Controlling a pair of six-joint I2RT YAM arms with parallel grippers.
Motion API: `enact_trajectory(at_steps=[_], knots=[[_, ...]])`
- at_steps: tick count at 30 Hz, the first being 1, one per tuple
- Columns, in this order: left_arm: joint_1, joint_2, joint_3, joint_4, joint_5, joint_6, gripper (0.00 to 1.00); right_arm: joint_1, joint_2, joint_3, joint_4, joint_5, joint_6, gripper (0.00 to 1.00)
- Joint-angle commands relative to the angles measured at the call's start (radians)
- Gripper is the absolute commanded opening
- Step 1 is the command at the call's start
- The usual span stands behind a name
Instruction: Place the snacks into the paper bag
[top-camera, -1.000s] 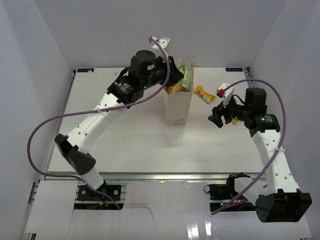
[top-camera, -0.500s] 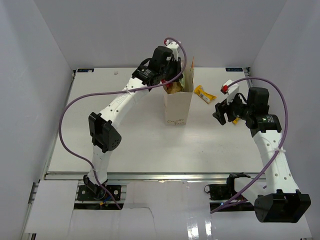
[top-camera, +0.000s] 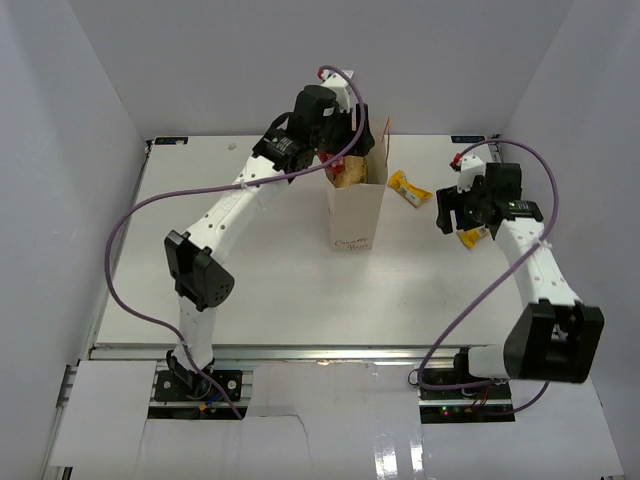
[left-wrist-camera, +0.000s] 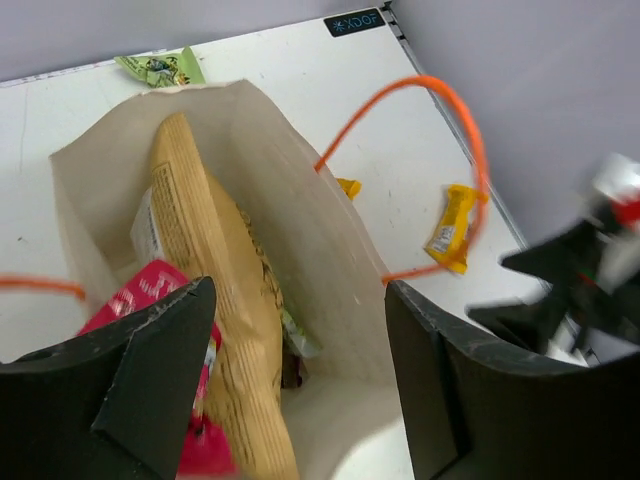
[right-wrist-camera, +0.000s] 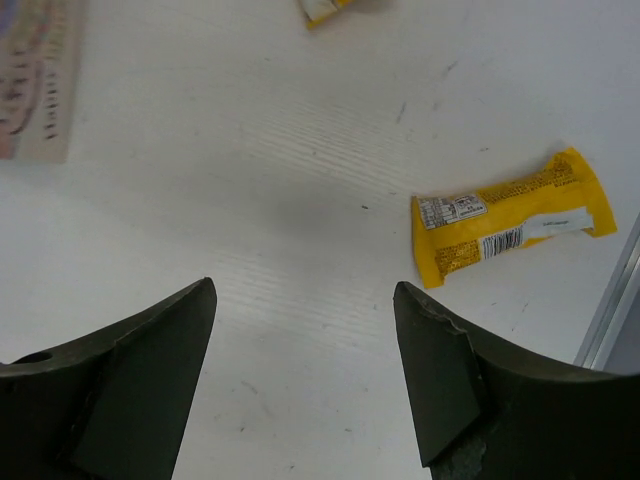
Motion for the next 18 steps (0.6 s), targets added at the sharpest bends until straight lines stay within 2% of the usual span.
enact_trajectory(at_steps=[1, 2, 4, 5, 6, 8, 9, 10, 12, 15, 18], knots=[[0.002, -0.268, -0.112, 0.058, 0.007, 0.015, 0.79, -0.008, 0.152, 0.092, -0.005, 0.207, 0.107, 0.77], [0.002, -0.318, -0.231, 0.098, 0.013, 0.015, 0.79, -0.018, 0.210, 0.106, -0.011, 0.215, 0.096, 0.77], [0.002, -0.419, -0.365, 0.140, 0.037, 0.017, 0.79, -0.034, 0.261, 0.141, -0.011, 0.209, 0.069, 0.78], [0.002, -0.529, -0.515, 0.187, 0.045, 0.011, 0.80, -0.055, 0.309, 0.155, -0.011, 0.224, 0.053, 0.78], [0.002, -0.588, -0.591, 0.209, 0.041, 0.003, 0.80, -0.069, 0.334, 0.184, -0.011, 0.227, 0.050, 0.78], [0.002, -0.754, -0.738, 0.247, 0.021, -0.040, 0.85, -0.135, 0.411, 0.227, -0.037, 0.229, 0.069, 0.77], [0.002, -0.810, -0.872, 0.252, 0.001, -0.060, 0.85, -0.161, 0.436, 0.253, -0.060, 0.203, 0.094, 0.77], [0.002, -0.861, -0.937, 0.258, -0.037, -0.096, 0.86, -0.199, 0.455, 0.293, -0.100, 0.194, 0.108, 0.76], [0.003, -0.996, -1.112, 0.269, -0.062, -0.141, 0.88, -0.219, 0.488, 0.307, -0.105, 0.192, 0.135, 0.75], [0.003, -1.129, -1.313, 0.302, -0.084, -0.247, 0.88, -0.225, 0.497, 0.289, -0.060, 0.243, 0.200, 0.75], [0.003, -1.190, -1.435, 0.362, -0.073, -0.377, 0.88, -0.225, 0.526, 0.263, 0.016, 0.312, 0.302, 0.75]])
